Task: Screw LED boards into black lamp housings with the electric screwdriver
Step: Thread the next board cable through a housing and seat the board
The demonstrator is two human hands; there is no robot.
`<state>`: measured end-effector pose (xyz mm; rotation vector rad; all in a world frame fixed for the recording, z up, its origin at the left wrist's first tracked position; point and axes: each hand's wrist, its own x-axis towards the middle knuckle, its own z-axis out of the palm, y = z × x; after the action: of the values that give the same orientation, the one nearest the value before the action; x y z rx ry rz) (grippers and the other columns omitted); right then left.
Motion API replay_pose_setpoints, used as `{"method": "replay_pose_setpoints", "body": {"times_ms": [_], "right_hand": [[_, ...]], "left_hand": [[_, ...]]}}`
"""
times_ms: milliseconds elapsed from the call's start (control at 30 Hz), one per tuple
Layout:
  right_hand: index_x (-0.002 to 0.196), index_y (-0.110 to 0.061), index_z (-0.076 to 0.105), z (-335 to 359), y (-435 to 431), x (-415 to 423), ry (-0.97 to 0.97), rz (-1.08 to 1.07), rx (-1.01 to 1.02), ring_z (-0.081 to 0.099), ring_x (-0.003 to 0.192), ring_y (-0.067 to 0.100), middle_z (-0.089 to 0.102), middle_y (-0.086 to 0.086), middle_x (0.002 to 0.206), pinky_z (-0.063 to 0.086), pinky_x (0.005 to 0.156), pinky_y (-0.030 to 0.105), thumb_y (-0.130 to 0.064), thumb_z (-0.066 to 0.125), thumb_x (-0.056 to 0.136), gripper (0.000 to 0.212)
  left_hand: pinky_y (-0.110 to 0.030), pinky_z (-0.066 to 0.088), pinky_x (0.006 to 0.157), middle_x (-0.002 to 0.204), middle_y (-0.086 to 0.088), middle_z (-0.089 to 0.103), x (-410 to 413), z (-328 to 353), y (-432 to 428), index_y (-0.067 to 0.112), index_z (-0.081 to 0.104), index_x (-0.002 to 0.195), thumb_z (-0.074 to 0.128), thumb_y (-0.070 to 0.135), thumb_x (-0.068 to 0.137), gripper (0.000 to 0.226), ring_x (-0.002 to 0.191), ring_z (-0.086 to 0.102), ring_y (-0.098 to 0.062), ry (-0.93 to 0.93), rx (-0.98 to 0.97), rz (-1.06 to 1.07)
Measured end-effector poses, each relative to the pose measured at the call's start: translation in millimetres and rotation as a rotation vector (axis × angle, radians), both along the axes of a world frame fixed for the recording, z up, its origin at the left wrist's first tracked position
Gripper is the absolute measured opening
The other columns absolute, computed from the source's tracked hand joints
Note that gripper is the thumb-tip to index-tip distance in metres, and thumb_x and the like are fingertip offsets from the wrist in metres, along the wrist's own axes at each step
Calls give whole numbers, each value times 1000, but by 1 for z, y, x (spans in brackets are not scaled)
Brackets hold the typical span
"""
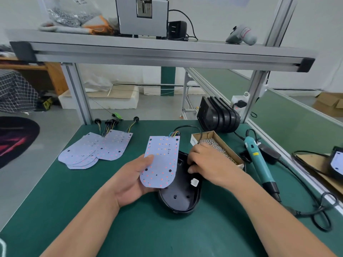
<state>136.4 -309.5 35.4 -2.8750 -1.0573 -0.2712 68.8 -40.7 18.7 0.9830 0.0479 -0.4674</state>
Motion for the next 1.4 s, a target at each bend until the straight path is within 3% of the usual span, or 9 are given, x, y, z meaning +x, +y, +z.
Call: {"method": "replay_pose_setpoints", "body": {"times_ms": [133,233,333,433,600,833,1033,1267,1400], "right_hand": [[100,-16,70,-10,23,-4,-176,-70,22,54,100,30,61,6,104,48,82,43,-46,72,92,30],[91,-15,71,-8,26,-4,-299,-91,96,54,104,32,65,3,109,47,86,45,-42,78,88,28],[78,-20,68,-1,23,-4,-434,-148,216,58,109,28,66,-6,86,39,98,45,-44,79,86,28],[76,-20,64,2,23,-5,-477,-154,239,65,85,27,64,-4,70,40,104,47,-39,78,90,27],[82,-20,56,0,27,-6,-500,-189,282,56,67,26,55,-5,62,45,93,44,-24,69,96,20],[87,-33,75,-12,30,1,-301,-177,238,48,93,24,49,-8,75,33,82,41,-75,56,91,46],[76,-29,70,-15,37,5,-264,-260,479,53,93,19,58,-13,77,35,81,41,-51,83,84,26],[74,-27,64,-15,37,5,-271,-281,650,57,83,18,60,-10,78,42,80,45,-40,78,90,25],[74,-20,61,-17,36,4,-443,-194,619,57,77,25,55,-4,78,40,70,41,-32,75,91,25]], "left_hand": [[-43,62,92,146,-12,65,-2,4,-1,19,61,147,51,28,108,42,129,66,-31,-100,-8,-30],[-41,62,90,143,-13,67,-1,4,2,16,60,147,54,25,104,44,125,69,-31,-94,6,47],[-40,64,84,139,-13,70,0,3,4,16,62,144,53,23,106,40,120,72,-31,-52,-1,84],[-41,65,80,136,-14,71,2,0,4,13,63,143,48,21,109,37,114,75,-31,-9,-1,123],[-40,65,77,133,-14,73,4,-3,2,12,64,140,47,20,109,36,108,77,-31,25,11,165],[-41,66,79,132,-14,74,5,-3,2,11,63,140,44,19,110,36,106,77,-30,36,28,175],[-44,62,84,132,-14,73,5,-3,4,9,63,140,44,20,111,37,107,76,-32,78,38,197],[-46,56,90,131,-16,73,4,-2,4,5,67,136,44,23,110,39,101,77,-30,115,19,158],[-49,53,100,136,-17,71,3,-1,4,6,65,140,44,25,110,41,109,75,-32,119,29,125]]}}
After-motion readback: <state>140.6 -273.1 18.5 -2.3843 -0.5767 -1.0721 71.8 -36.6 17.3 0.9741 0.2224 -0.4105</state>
